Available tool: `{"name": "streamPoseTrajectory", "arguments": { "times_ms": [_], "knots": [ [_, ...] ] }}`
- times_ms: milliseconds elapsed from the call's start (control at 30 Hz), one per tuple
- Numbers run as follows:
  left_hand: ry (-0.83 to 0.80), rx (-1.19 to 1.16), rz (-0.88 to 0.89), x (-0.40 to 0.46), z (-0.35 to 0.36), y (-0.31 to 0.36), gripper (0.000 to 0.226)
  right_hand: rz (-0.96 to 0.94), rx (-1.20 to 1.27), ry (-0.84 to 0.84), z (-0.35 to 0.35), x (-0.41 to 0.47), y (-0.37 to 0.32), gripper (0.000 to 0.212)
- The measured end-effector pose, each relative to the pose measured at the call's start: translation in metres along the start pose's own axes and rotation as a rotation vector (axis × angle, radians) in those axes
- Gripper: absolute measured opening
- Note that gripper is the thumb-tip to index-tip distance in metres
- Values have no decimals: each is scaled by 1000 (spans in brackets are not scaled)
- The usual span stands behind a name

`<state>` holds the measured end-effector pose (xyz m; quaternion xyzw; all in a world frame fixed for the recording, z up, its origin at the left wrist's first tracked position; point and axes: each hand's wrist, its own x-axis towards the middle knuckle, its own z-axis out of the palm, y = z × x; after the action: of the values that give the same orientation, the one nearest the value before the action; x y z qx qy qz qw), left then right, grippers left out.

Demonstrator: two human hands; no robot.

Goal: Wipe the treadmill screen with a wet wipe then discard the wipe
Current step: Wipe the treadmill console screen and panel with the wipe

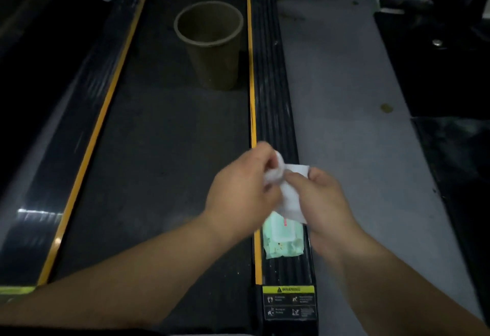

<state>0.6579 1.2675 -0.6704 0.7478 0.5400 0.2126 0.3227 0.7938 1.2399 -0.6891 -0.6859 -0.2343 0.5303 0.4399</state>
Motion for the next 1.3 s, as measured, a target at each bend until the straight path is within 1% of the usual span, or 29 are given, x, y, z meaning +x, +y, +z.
{"name": "streamPoseTrajectory", "arguments": {
  "times_ms": [67,133,167,267,333,400,467,533,600,633,700,733,800,867,933,1067,1167,1300],
  "knots": [
    [-47,98,114,-5,-21,11,27,85,133,-88,23,-13,-23,25],
    [-86,120,156,-7,-53,16,28,135,193,-168,44,-23,-49,27],
    [-103,120,167,-8,-74,17,27,142,205,-180,55,-27,-63,26],
    [-121,131,223,-15,-147,23,20,122,131,-161,90,-44,-115,11],
    [-78,168,256,-18,-206,29,21,35,61,-148,118,-63,-158,20],
    [13,237,262,-14,-271,36,31,-179,-97,-94,144,-88,-209,23],
    [85,370,236,-5,-340,43,56,-485,-386,-1,165,-113,-262,17],
    [116,508,200,5,-408,54,83,-744,-705,94,181,-136,-319,26],
    [139,630,172,12,-472,70,100,-958,-957,155,194,-155,-372,32],
    [161,687,161,17,-500,77,106,-1071,-1045,186,201,-161,-396,29],
    [225,772,132,27,-549,90,114,-1284,-1126,277,213,-165,-437,10],
    [260,793,117,33,-570,96,117,-1354,-1138,323,220,-166,-455,3],
    [316,811,98,48,-605,106,119,-1458,-1158,370,233,-165,-490,2],
    [328,818,91,67,-630,111,119,-1561,-1189,401,247,-160,-519,4],
    [334,844,102,90,-651,116,120,-1618,-1208,409,263,-149,-545,6],
    [329,917,129,159,-687,124,123,-1653,-1238,406,298,-103,-603,3],
    [331,943,134,233,-718,129,125,-1673,-1230,406,324,-48,-664,3],
    [306,942,87,349,-772,145,127,-1628,-1190,372,349,27,-760,5]
  ]
}}
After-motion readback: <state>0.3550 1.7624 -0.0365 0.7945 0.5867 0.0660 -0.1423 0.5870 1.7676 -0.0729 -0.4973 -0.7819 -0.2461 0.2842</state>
